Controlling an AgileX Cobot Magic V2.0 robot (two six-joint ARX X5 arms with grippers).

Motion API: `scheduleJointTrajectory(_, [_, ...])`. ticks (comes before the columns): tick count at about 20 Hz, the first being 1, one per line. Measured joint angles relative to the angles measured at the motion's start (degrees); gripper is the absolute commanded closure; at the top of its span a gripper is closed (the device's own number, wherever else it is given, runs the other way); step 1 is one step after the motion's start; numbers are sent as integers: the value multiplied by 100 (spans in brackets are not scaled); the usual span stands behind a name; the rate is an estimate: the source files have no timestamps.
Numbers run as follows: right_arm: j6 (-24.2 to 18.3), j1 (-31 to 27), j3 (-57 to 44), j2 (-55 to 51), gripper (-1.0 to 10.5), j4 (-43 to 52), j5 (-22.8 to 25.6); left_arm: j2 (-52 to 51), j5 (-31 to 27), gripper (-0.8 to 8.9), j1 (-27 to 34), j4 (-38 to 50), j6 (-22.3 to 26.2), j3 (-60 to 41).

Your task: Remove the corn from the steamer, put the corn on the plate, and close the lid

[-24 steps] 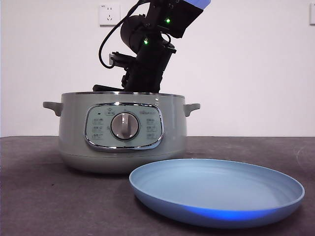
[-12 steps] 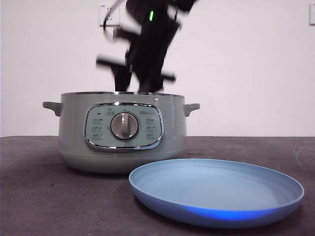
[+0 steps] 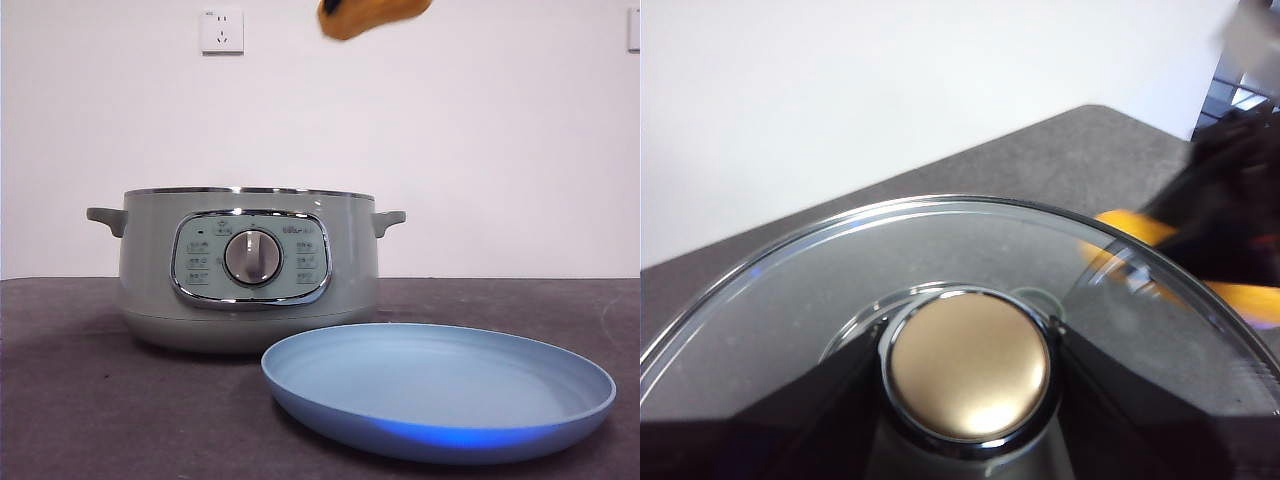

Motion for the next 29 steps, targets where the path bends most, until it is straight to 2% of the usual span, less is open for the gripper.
scheduleJointTrajectory(3, [-48,2,-588,-417,963,46,129,466,13,820,-17,188,-11,0])
scheduleJointTrajectory(6, [-9,2,-1674,-903,963,588,129,826,9,820,-116,376,-39,0])
scheduleJointTrajectory(10, [267,0,-3724,-1545,963,1882,103,1062,9,820,-203,575,-42,0])
scheduleJointTrajectory(15, [573,0,-5733,-1322,963,3742,-348,1071,0,820,-260,632,-42,0])
scheduleJointTrajectory(17, [621,0,-6026,-1128,963,4249,-345,1071,7,820,-275,629,-42,0])
scheduleJointTrajectory(23, [658,0,-6089,-188,962,4933,-345,1071,-2,820,-275,632,-42,0])
scheduleJointTrajectory(24, [671,0,-6054,-129,936,5025,-345,1071,-9,820,-275,629,-42,0])
scheduleJointTrajectory(25, [673,0,-6039,-83,859,5066,-345,1071,-9,820,-278,632,-42,0])
scheduleJointTrajectory(28, [673,2,-6030,-92,474,5056,-348,1071,-11,820,-278,634,-42,0])
scheduleJointTrajectory(29, [673,2,-6033,-133,392,4999,-334,1071,-11,820,-278,645,-42,0])
